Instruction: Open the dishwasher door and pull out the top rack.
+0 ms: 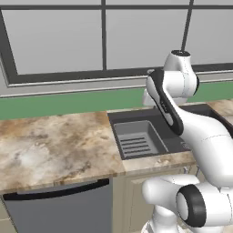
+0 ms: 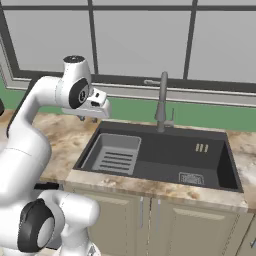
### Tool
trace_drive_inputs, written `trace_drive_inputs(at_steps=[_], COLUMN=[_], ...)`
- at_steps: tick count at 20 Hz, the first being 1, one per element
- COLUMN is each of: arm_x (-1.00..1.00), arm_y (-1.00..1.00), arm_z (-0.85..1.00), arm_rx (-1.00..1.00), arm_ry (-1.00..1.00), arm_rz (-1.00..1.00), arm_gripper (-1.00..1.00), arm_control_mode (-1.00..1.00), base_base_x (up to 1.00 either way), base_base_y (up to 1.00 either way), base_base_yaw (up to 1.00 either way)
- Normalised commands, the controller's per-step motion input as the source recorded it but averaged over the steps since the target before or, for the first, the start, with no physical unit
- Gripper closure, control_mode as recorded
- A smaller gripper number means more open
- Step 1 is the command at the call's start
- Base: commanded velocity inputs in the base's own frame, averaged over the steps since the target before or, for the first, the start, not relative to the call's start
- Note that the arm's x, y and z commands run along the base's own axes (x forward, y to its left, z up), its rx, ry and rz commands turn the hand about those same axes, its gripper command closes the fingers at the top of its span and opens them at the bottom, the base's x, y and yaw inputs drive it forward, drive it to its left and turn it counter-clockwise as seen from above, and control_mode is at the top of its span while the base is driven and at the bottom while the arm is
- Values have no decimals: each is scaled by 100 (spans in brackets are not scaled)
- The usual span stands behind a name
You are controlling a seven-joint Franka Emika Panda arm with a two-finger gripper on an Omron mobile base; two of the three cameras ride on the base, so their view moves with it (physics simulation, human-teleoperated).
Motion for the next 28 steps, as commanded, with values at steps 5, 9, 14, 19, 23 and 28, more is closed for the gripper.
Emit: trace_drive_inputs(at_steps=[5, 9, 14, 19, 23, 28], arm_x=[0, 0, 0, 0, 0, 0], arm_y=[0, 0, 0, 0, 0, 0], arm_z=[0, 0, 0, 0, 0, 0], arm_rx=[0, 0, 0, 0, 0, 0], arm_ry=[0, 0, 0, 0, 0, 0], arm_rz=[0, 0, 0, 0, 0, 0], arm_gripper=[-100, -100, -100, -100, -100, -100], arm_control_mode=[100, 100, 100, 100, 100, 100], base_base_x=[0, -1, 0, 0, 0, 0], base_base_y=[0, -1, -9, -14, -22, -24], base_base_yaw=[4, 34, 44, 44, 41, 38])
